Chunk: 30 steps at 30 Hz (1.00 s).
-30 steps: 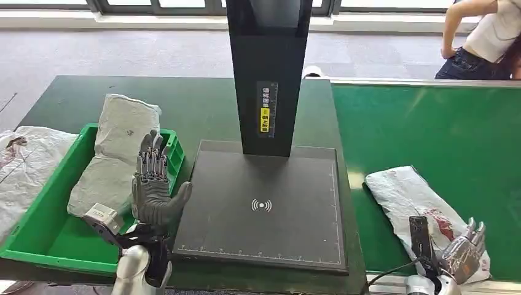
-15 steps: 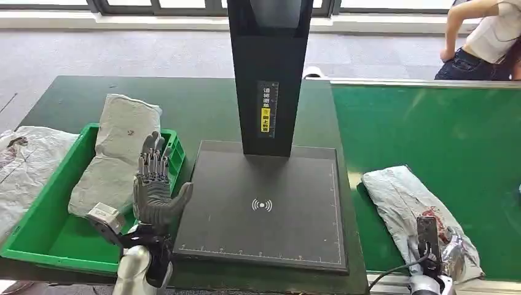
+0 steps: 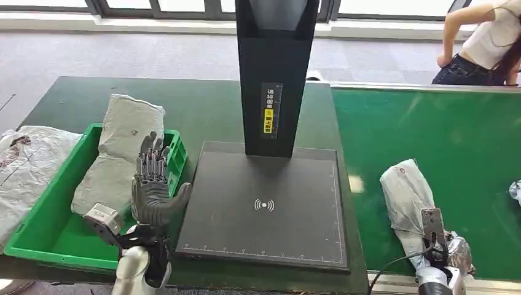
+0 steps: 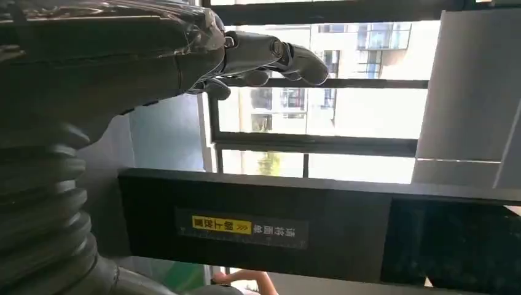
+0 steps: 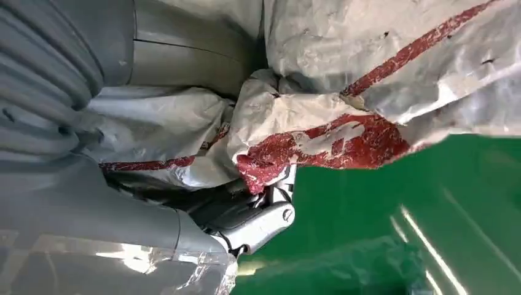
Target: Moved the parcel from conveyor to table for the left to box.
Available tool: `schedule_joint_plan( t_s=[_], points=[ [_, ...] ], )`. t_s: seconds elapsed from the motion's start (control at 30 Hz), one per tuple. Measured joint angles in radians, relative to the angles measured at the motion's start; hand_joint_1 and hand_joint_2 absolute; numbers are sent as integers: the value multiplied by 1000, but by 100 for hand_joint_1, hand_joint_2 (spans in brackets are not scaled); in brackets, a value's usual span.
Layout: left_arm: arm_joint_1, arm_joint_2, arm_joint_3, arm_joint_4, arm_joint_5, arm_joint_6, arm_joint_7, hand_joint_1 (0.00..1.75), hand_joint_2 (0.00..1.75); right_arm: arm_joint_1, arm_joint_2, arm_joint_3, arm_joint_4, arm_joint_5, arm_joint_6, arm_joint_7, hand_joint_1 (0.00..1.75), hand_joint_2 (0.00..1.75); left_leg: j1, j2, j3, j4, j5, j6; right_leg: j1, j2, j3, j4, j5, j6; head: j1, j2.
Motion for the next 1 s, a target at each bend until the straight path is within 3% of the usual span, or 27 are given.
schedule_joint_plan(
  t_s=[0.13,0.27,0.37,0.53,0.73,0.83,1.0],
  points=[
    [14,-1,5,-8,-15,0,0,0,175,29,27,0,-35,-123,-124,-162,175,175,-1,-2,-1,0,0,0,-1,-1,-1,0,1,1,0,0],
    [16,-4,7,-8,-30,0,0,0,175,92,87,8,-164,-323,-176,-382,175,175,-1,-3,-3,-2,0,0,-1,-3,-2,0,-1,0,0,0],
    [16,-5,8,-6,-26,0,0,0,175,148,142,54,-295,-424,-185,-491,175,175,-1,-3,-3,-3,0,-1,-1,-2,-4,0,-1,-2,0,0],
    [15,-5,8,3,-10,1,0,0,175,231,236,243,-562,-466,-184,-516,175,175,-1,-1,-3,-5,0,-2,-1,0,-7,0,-2,-2,0,0],
    [12,-5,8,21,-6,-1,0,0,175,293,284,431,-768,-463,-172,-519,175,175,-1,-3,-4,-5,1,-3,-1,-2,-7,1,-2,-3,0,0],
    [11,-5,8,29,-3,-1,0,0,175,300,290,556,-825,-458,-163,-520,175,175,-1,5,-3,-5,0,-4,-1,5,-9,1,-2,-3,0,0],
    [10,-5,8,35,-1,-1,0,0,175,319,300,639,-878,-458,-163,-519,175,175,-1,1,-4,-5,0,-4,-1,1,-9,1,-2,-3,0,0]
  ],
)
